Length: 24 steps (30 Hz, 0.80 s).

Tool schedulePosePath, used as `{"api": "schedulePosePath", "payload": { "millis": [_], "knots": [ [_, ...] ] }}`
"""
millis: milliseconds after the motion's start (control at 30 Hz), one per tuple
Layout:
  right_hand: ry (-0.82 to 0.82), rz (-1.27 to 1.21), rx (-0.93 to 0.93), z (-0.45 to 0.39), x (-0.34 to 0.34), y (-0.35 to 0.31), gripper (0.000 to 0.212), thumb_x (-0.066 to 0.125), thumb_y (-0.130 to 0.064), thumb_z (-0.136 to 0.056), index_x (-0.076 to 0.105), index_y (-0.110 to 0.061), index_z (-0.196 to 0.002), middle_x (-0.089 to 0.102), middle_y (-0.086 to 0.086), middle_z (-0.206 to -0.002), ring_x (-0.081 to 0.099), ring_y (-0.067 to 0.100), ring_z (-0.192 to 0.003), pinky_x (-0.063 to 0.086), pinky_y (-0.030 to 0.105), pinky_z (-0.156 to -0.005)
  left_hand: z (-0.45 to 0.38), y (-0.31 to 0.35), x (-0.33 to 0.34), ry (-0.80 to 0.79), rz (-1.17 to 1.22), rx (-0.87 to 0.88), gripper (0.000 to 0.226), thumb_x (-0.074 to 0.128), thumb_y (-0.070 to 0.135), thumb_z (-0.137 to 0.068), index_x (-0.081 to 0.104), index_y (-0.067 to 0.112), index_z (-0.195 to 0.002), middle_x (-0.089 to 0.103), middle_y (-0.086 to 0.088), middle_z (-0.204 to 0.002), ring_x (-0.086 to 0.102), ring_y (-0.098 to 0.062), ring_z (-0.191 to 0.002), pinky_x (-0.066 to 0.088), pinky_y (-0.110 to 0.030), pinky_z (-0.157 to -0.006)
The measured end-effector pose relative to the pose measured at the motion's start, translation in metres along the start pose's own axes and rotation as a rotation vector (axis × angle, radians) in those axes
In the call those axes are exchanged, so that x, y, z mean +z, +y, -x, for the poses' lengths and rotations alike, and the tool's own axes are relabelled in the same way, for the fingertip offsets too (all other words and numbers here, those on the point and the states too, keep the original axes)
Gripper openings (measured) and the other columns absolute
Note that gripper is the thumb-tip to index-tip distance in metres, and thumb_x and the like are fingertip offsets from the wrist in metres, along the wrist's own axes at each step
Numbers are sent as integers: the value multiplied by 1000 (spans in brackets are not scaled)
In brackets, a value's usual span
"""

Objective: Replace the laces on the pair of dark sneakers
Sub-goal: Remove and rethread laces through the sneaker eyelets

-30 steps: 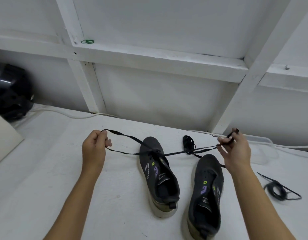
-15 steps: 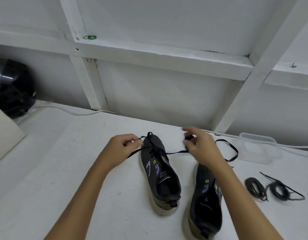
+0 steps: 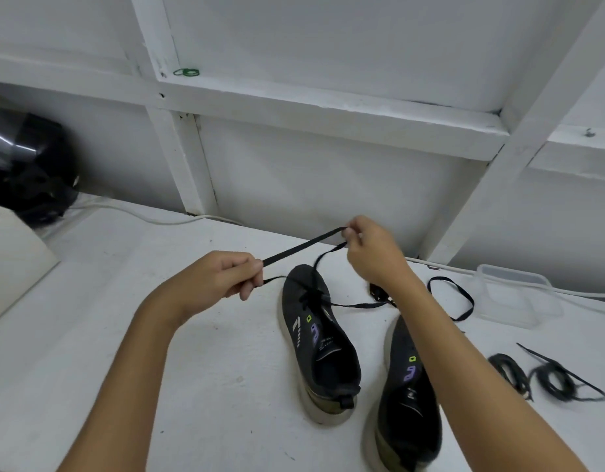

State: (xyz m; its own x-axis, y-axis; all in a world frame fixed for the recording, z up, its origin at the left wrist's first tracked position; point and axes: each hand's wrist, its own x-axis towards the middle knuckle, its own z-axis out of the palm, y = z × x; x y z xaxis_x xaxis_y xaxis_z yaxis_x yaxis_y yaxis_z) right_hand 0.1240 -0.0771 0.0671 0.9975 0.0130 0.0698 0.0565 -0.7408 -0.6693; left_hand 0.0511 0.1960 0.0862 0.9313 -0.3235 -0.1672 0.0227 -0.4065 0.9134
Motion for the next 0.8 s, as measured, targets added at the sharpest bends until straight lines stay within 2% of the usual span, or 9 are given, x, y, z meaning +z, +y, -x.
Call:
{"api": "schedulePosePath", "payload": {
  "millis": [100,233,300,367,467,500,600,667,800],
  "knots": [
    [144,12,167,-11,-9,20,19,42,-22,-103,59,-14,-105,67,8,-100,56,28,-88,41,34,-73,3,-13,-5,10,-39,-67,34,50,35,-104,73,29,-80,62,4,-68,46,0,-56,40,-10,-63],
    [194,142,283,-11,-18,40,31,50,-20,-99,61,-13,-126,64,13,-127,60,36,-111,47,39,-86,-4,-34,-2,84,-194,-156,28,51,38,-103,73,39,-86,65,9,-71,44,-6,-57,39,-24,-64],
    [73,242,136,-1,-16,38,50,59,-17,-97,50,-19,-145,49,10,-148,51,33,-130,44,41,-102,-10,-38,5,116,-223,-149,27,51,39,-102,73,41,-87,65,11,-71,45,-2,-54,39,-26,-62],
    [-96,192,-94,11,-7,25,58,65,-18,-96,46,-25,-151,47,1,-153,47,25,-137,40,35,-111,-17,-35,14,92,-235,-129,25,52,40,-102,73,41,-88,65,12,-71,52,0,-58,42,-27,-64],
    [-319,49,-308,27,14,-1,46,70,-25,-95,60,-33,-139,58,-11,-143,53,10,-127,39,12,-99,-28,-27,25,39,-257,-84,24,52,43,-100,73,42,-89,65,12,-72,51,-3,-64,41,-29,-67],
    [-347,55,-353,28,20,-7,37,70,-25,-95,67,-30,-131,64,-10,-136,55,10,-124,41,14,-97,-31,-25,28,25,-253,-64,24,53,43,-100,74,41,-89,65,11,-72,50,-3,-63,40,-29,-67],
    [-348,124,-346,28,28,-16,16,61,-23,-99,75,-21,-106,71,-3,-107,61,19,-102,50,39,-89,-32,-22,30,10,-234,-39,24,53,42,-101,73,42,-89,66,10,-74,50,-2,-63,41,-27,-66],
    [-271,161,-247,23,26,-15,16,56,-22,-101,72,-22,-102,68,-6,-102,60,21,-97,51,39,-81,-29,-26,26,12,-226,-57,23,52,42,-101,72,42,-89,67,11,-76,51,-5,-64,43,-28,-67],
    [46,215,-89,13,16,2,14,55,-20,-101,69,-17,-102,65,-3,-98,59,24,-93,39,31,-69,-21,-41,21,-8,-239,-132,22,53,39,-101,72,44,-91,71,15,-83,48,-1,-59,43,-24,-65]
  ]
}}
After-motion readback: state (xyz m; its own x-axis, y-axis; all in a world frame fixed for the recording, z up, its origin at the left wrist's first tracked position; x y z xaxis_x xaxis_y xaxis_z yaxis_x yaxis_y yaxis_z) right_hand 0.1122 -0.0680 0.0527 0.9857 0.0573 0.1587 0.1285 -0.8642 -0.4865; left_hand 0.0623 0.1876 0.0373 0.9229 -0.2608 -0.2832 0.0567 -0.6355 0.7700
